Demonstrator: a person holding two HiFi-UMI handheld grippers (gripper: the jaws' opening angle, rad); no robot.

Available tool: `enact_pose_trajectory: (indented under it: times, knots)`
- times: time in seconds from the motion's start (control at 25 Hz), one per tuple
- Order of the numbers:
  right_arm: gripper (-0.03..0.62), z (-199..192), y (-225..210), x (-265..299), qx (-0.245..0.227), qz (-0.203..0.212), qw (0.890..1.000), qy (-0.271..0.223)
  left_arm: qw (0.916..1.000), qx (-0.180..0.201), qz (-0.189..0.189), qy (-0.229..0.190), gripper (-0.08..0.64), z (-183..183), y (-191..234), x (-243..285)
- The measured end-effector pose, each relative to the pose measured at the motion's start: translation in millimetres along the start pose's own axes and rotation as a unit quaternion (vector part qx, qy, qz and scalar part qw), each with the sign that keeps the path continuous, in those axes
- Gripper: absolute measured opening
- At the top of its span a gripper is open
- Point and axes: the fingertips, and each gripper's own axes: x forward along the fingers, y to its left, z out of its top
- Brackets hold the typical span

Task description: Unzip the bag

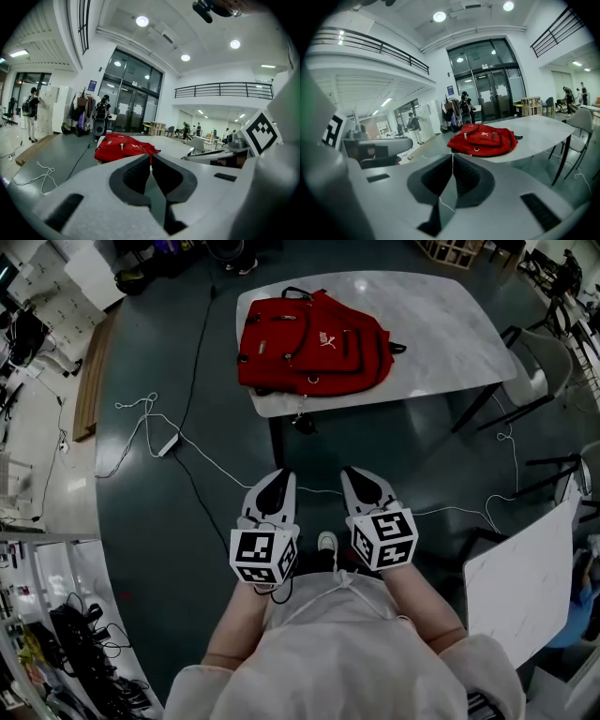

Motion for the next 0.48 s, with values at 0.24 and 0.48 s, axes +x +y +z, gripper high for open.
enact_pose_trajectory:
  times: [0.24, 0.48]
  knots:
    - [0.029, 11, -28, 45, 0.001, 0.003, 1.000, 0.015, 0.9997, -0.006, 0.005, 0.022, 0.028, -1, 24, 48]
    - [0.029, 17, -48, 103, 0.003, 0.001, 0.999, 0.052, 0.9987, 0.012, -0.017, 0.047, 0.028, 2, 58, 112]
